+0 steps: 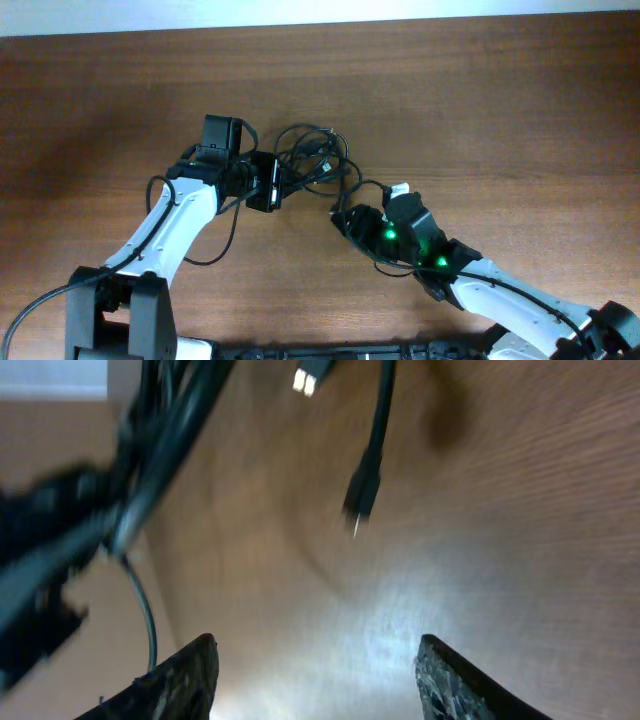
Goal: Untangle cables
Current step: 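Reach the right gripper under the cable held by the left gripper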
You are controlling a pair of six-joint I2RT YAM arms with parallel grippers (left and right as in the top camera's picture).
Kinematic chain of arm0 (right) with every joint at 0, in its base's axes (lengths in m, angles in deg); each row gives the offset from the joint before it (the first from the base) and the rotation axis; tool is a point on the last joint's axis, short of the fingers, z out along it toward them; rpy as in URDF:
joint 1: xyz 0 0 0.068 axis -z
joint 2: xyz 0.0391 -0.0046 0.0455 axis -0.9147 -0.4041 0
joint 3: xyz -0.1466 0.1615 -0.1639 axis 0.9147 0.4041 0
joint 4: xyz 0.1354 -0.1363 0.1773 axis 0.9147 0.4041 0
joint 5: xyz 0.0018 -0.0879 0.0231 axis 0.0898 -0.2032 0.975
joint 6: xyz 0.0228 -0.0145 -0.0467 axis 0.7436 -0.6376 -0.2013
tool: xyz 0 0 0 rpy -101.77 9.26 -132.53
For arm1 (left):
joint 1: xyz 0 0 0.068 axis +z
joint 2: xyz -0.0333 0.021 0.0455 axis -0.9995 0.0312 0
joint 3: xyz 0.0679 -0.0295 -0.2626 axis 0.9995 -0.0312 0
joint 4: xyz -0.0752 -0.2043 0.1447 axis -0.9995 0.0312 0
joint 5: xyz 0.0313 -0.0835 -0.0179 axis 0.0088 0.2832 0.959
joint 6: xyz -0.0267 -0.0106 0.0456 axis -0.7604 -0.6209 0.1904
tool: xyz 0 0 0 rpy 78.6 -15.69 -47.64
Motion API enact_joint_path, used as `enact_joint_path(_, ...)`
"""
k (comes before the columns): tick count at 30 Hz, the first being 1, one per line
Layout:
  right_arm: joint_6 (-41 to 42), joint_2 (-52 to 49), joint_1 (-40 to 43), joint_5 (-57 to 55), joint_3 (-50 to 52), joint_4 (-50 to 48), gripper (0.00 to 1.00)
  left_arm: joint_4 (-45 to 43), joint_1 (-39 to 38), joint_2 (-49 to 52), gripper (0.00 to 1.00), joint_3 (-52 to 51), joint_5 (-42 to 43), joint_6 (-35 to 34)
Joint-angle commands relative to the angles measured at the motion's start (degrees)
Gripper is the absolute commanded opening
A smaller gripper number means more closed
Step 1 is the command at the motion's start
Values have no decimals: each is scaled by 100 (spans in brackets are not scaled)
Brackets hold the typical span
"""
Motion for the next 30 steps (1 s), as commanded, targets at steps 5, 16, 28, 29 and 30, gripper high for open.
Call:
enact_joint_path(5,450,-424,-31,-841,-4,-1423,82,-35,-282,-13,0,-13,409,793)
enact_joint_path(16,417,-426,-33,-459,-4,-1471,82,214,-417,-2055,0,-13,-2651,1447)
enact_joint_path(28,610,-428,-1860,-758,-4,-660,82,472,-417,-2457,0,-13,-3082,251)
enact_joint_path(29,623,-428,-1880,-940,-4,-824,82,612,-424,-2457,0,-13,-3012,-225)
enact_joint_path(30,623,-428,-1880,-1093,-4,-1014,82,719,-455,-2457,0,-13,-2940,-542)
